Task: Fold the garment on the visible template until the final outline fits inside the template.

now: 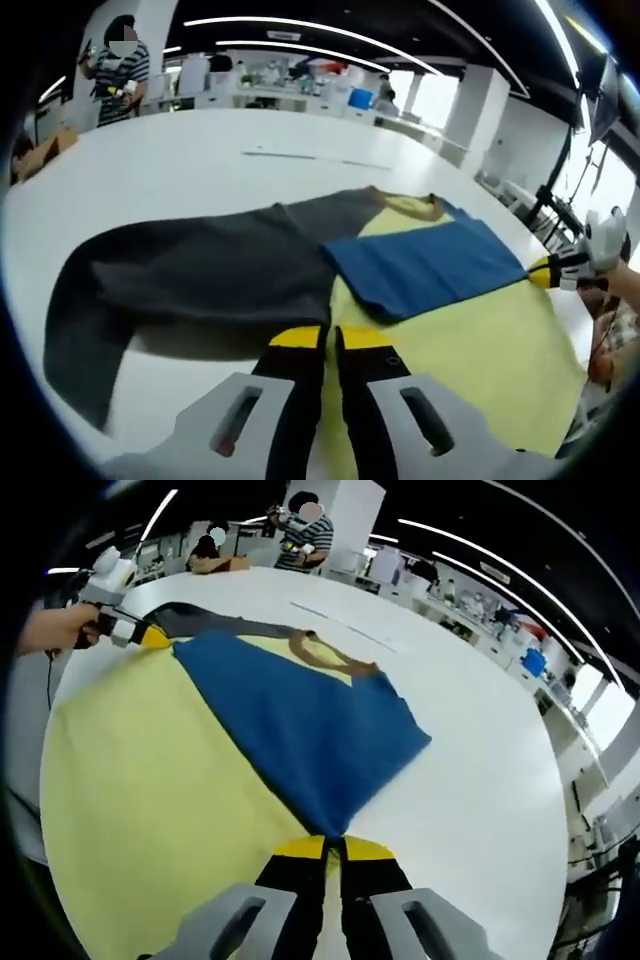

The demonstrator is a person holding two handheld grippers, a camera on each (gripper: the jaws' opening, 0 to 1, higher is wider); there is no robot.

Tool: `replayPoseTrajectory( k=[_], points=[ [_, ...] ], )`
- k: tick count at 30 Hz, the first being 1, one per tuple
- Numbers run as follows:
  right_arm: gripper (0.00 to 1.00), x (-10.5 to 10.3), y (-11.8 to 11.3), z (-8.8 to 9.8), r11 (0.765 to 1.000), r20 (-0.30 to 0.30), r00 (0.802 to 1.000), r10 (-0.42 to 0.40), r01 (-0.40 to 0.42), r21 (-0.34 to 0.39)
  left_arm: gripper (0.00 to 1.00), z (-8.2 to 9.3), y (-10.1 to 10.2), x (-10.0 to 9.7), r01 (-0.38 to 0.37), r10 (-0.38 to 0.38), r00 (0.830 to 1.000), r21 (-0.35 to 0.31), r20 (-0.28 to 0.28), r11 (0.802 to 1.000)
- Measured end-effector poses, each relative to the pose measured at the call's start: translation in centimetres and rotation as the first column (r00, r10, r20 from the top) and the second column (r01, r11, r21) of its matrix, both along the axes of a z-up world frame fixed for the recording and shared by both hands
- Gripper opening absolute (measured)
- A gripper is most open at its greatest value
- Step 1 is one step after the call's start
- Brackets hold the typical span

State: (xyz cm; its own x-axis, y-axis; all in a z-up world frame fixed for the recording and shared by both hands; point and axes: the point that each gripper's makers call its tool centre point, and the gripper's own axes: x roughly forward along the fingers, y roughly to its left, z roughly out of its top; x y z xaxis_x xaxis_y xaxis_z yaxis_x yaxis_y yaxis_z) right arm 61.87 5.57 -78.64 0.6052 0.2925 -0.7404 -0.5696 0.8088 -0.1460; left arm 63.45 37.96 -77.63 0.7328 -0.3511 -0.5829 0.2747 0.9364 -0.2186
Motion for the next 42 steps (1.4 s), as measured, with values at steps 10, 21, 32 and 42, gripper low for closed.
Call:
replayPoseTrajectory(
  k=[10, 21, 32, 42],
  points=[
    [0.00, 0.0, 0.1, -0.1, 0.998, -0.030, 0.999, -0.043, 0.044, 0.042, 0.13, 0.4, 0.3, -0.4, 0.036, -0.036, 0.999, 0.021, 0.017, 0.999],
    [0.00, 1.5, -0.9, -0.1, 0.999, -0.026, 0.999, -0.043, 0.043, 0.014, 0.28, 2.4, 1.4, -1.1, 0.074, -0.074, 0.993, 0.009, 0.097, 0.997],
    [0.09, 1.6, -0.7, 0.9, 0.991, -0.031, 0.999, -0.044, 0.047, 0.123, 0.51, 5.1, 2.3, -2.4, 0.101, -0.102, 0.979, 0.013, 0.176, 0.995],
    [0.63, 1.2, 2.4, 5.7, 0.944, 0.050, 0.999, -0.001, -0.016, 0.329, 0.79, 7.9, 2.9, -3.3, 0.125, -0.126, 0.961, 0.019, 0.245, 0.992]
  ],
)
